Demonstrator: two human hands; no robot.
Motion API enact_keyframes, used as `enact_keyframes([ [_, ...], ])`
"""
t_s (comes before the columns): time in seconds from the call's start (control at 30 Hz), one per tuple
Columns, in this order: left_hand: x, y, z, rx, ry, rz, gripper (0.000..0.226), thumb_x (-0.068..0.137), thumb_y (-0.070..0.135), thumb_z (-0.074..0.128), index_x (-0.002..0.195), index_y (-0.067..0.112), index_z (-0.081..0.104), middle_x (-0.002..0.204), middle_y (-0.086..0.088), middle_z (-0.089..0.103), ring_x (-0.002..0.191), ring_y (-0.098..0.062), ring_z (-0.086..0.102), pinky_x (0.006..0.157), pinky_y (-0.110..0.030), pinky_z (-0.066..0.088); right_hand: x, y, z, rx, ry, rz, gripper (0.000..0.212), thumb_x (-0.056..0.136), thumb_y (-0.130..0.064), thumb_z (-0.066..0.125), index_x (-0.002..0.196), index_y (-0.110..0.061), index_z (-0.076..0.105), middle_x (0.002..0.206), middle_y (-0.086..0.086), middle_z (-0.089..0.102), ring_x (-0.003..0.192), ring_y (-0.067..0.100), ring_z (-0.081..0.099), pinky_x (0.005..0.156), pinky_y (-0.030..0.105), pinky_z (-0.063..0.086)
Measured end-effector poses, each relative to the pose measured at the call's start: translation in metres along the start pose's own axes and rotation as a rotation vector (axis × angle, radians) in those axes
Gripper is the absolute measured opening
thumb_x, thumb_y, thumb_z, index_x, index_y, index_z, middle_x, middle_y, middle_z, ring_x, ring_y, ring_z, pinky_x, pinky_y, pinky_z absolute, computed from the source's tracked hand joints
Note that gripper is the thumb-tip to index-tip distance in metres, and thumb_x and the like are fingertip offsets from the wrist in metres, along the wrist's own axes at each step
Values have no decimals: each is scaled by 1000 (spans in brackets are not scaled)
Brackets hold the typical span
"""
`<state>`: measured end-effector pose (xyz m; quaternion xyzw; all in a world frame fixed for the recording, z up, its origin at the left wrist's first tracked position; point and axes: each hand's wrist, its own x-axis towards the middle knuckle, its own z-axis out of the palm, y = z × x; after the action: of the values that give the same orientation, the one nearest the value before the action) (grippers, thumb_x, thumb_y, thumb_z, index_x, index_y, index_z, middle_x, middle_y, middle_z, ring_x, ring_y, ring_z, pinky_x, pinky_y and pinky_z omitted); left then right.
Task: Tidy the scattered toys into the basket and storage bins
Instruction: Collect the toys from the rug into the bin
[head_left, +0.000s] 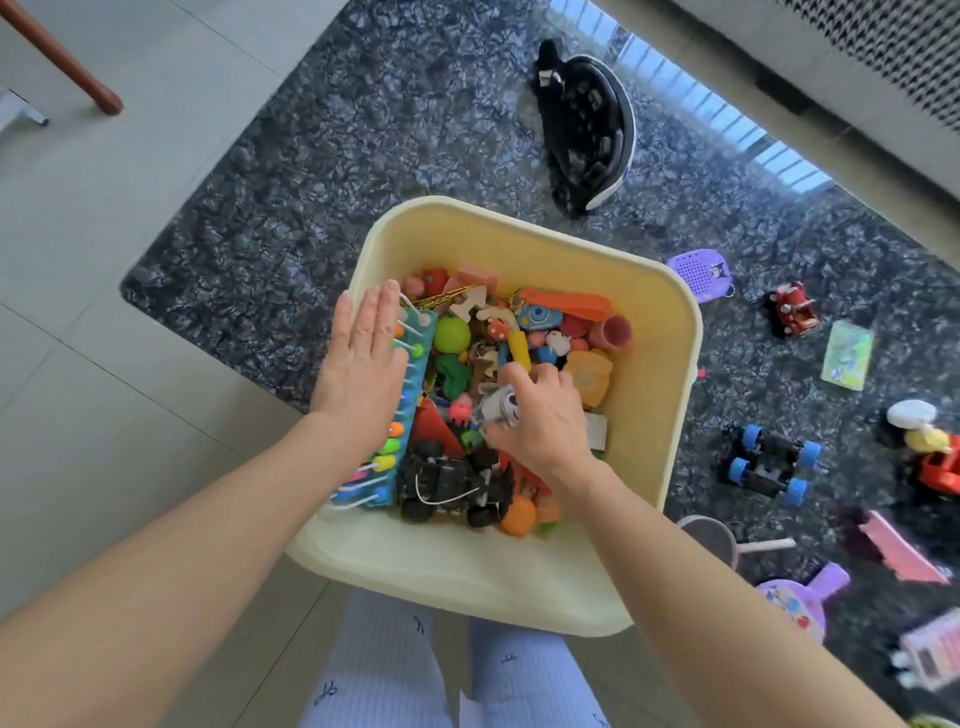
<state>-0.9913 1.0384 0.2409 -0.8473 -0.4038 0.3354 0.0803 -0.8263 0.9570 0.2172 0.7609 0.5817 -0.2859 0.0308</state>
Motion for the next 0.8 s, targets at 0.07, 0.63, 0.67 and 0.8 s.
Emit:
enact_keyframes([
  [0.07,-4,3,0,-11,-28,18,67,91,31,40,148,16,6,143,-36,-30,136,-49,-22,106,-62,-14,-24,17,-7,47,-30,2,52,75,-35,66,121,-19,50,110,11,52,100,31,45,77,33,33],
  [0.63,37,-5,-62,-590,225,42,61,89,19,44,146,17,22,157,-13,-13,144,-29,-17,110,-48,-18,3,36,-93,462,440,-10,25,87,1,52,107,-4,66,108,9,65,97,22,62,86,34,51],
  [0.67,50,-11,-67,-625,239,41,58,92,21,43,146,20,22,158,-11,-9,145,-28,-14,112,-48,-15,15,35,-106,485,471,7,25,88,0,51,108,-5,65,108,7,65,97,20,61,87,31,49],
  [0.8,101,-35,-78,-822,142,21,42,99,33,33,141,29,36,152,-4,29,142,-24,20,115,-48,6,63,34,-142,574,472,131,27,91,-5,50,115,-8,61,111,7,62,98,17,58,90,30,46],
])
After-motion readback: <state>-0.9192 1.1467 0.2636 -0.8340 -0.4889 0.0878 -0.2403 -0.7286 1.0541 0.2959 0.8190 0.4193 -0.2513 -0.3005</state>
